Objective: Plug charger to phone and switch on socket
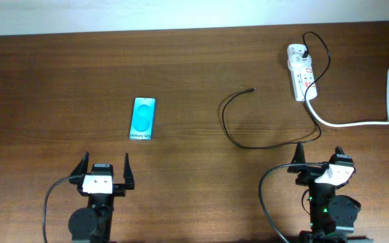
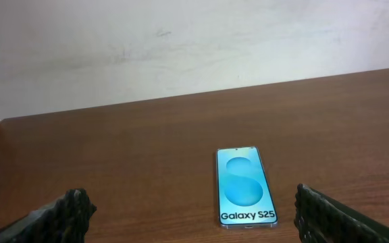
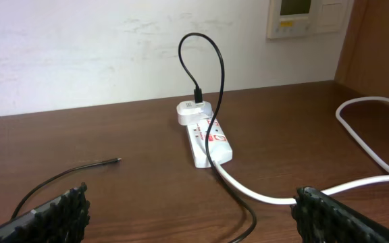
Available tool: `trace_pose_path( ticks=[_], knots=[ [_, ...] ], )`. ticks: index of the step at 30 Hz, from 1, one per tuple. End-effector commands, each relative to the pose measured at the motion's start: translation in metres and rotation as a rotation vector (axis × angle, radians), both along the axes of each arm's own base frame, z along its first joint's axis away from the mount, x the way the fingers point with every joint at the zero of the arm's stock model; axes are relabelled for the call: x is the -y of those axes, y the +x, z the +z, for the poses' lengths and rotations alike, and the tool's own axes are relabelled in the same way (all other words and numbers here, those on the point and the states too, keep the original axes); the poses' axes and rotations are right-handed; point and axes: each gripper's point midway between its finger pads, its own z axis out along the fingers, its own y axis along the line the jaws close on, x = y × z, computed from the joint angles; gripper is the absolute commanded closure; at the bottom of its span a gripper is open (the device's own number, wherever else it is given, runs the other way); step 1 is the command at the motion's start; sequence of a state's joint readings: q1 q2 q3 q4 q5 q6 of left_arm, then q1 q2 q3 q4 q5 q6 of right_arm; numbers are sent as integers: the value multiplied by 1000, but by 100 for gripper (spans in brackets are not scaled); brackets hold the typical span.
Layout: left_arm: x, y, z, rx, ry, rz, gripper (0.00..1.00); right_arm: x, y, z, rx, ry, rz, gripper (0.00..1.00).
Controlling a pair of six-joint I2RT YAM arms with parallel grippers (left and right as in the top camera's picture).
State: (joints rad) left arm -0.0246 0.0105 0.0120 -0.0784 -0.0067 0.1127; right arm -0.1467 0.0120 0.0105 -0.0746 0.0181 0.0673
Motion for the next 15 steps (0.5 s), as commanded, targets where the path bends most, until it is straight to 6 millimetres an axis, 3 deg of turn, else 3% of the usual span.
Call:
trace_pose_path(
  ticks=[1, 6, 9, 15],
  knots=[
    [0, 0, -2, -4, 16, -4, 1, 1, 0, -3, -7, -6, -2, 2],
    [1, 0, -1, -3, 6, -9, 1, 1, 0, -3, -7, -6, -2, 2],
    [11, -1, 1, 2, -1, -68, 1, 1, 0, -3, -7, -7, -2, 2],
    [19, -7, 31, 49, -2, -113, 1, 1, 0, -3, -7, -7, -2, 2]
  ],
)
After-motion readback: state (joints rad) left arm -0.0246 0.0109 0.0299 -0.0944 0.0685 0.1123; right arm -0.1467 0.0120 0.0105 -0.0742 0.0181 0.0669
